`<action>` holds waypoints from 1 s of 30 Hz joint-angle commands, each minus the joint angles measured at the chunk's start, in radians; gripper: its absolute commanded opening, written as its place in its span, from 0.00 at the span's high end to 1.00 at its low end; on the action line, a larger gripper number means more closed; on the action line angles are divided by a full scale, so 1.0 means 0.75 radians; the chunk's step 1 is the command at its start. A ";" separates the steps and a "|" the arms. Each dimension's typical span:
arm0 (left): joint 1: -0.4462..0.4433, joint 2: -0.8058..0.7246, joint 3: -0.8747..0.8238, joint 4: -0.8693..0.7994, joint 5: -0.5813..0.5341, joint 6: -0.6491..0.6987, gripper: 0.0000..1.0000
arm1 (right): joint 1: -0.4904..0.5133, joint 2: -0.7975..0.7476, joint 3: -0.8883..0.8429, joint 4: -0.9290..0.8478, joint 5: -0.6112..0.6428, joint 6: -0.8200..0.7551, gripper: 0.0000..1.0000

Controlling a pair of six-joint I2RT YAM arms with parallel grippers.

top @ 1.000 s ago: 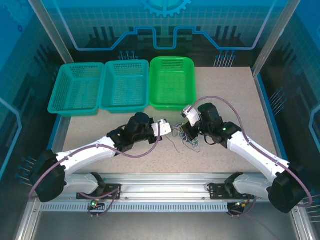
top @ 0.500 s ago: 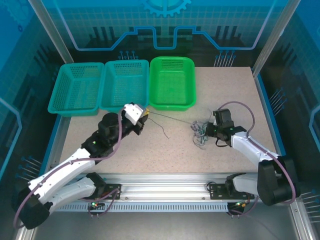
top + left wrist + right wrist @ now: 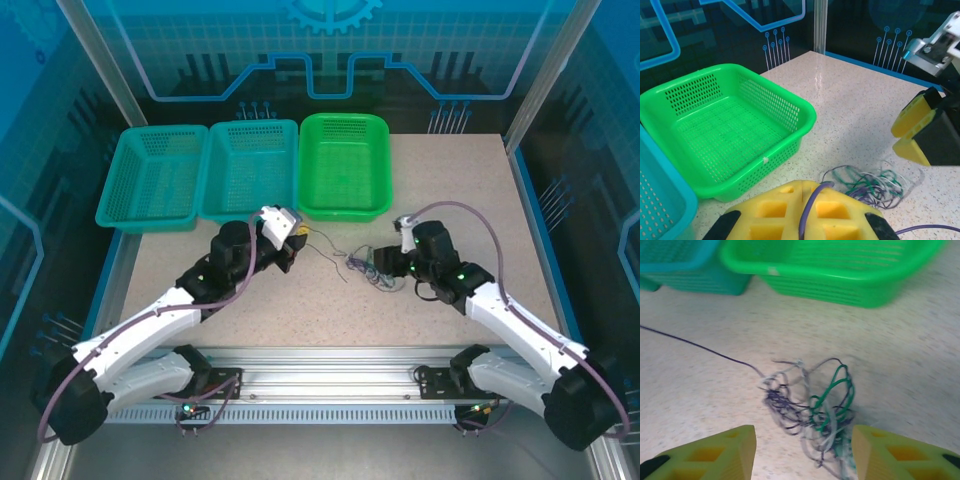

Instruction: Untangle the cables

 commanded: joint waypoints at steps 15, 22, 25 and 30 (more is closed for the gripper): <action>0.018 -0.244 -0.049 0.077 -0.212 -0.052 1.00 | 0.280 0.772 0.255 0.082 0.566 -0.040 0.67; 0.341 -0.559 -0.108 -0.143 -0.534 -0.398 1.00 | 0.018 0.626 0.072 -0.026 0.554 0.190 0.74; 0.381 -0.554 -0.113 -0.203 -0.453 -0.433 1.00 | -0.028 0.590 0.050 -0.034 0.522 0.155 0.75; 0.379 -0.434 -0.165 -0.115 -0.114 -0.443 1.00 | -0.036 0.502 0.047 0.039 0.402 0.028 0.93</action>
